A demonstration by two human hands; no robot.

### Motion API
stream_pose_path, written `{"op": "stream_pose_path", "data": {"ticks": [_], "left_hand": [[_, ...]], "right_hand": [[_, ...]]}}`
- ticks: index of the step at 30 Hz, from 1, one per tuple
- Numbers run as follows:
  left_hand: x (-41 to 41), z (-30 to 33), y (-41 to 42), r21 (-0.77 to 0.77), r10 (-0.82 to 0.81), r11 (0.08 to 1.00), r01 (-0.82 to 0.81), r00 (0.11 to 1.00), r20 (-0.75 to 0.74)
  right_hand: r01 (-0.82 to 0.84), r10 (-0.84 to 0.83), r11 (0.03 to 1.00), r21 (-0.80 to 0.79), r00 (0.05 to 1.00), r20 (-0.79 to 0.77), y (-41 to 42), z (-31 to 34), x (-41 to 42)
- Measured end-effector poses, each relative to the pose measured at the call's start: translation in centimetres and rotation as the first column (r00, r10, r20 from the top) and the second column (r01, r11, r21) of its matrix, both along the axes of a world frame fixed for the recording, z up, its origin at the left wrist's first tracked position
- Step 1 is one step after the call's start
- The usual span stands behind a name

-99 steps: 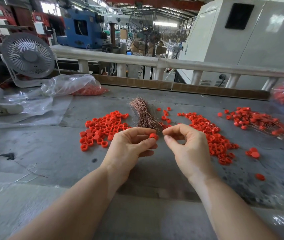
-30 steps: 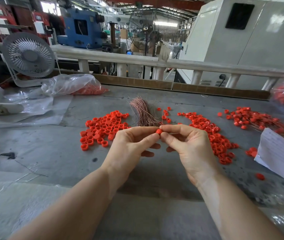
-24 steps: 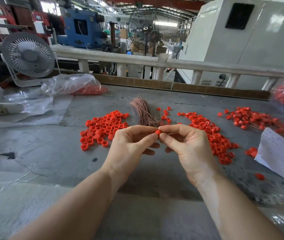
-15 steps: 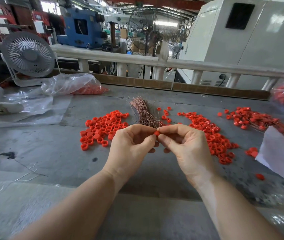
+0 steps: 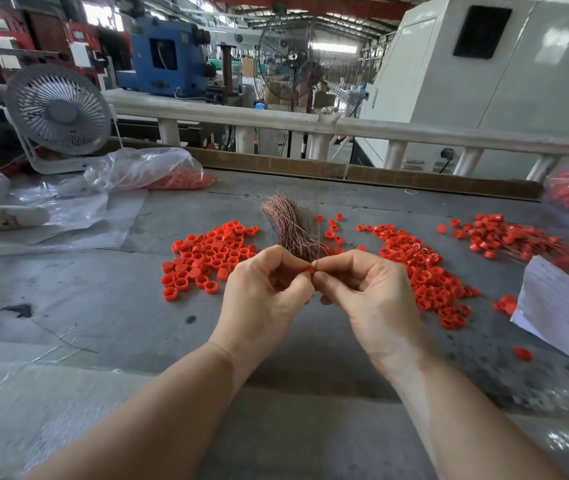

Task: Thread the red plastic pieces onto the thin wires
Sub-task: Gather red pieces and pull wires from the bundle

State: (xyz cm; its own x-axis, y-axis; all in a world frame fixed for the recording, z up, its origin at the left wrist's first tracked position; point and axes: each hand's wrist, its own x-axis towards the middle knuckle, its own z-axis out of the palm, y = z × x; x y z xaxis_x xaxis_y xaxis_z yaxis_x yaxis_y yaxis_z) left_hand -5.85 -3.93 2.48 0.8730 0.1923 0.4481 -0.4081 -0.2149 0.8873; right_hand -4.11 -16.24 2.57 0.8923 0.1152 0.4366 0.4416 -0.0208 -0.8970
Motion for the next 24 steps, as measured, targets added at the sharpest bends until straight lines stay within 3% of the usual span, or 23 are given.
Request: {"op": "stream_pose_path", "data": {"ticks": [7,14,17,24], "left_hand": [[0.26,-0.19,-0.03,-0.018,-0.019,1.000,0.019,1.000,-0.016],[0.57,-0.19,0.18,-0.326,-0.225,0.931,0.162,0.960,-0.167],[0.80,-0.19,0.27,-0.412,-0.249,0.900,0.144,0.945,-0.213],[0.68,-0.14,0.43,-0.416,-0.243,0.901,0.127,0.940,-0.239]], "right_hand": [[-0.001,0.001,1.000,0.012,1.000,0.000,-0.01,-0.06,0.03],[0.060,-0.059,0.998,0.032,0.998,-0.029,-0.22,0.04,0.04],[0.139,-0.133,0.986,-0.092,0.989,0.066,-0.23,0.14,0.10],[0.239,-0.176,0.922,-0.305,0.959,0.220,-0.10,-0.19,0.01]]}}
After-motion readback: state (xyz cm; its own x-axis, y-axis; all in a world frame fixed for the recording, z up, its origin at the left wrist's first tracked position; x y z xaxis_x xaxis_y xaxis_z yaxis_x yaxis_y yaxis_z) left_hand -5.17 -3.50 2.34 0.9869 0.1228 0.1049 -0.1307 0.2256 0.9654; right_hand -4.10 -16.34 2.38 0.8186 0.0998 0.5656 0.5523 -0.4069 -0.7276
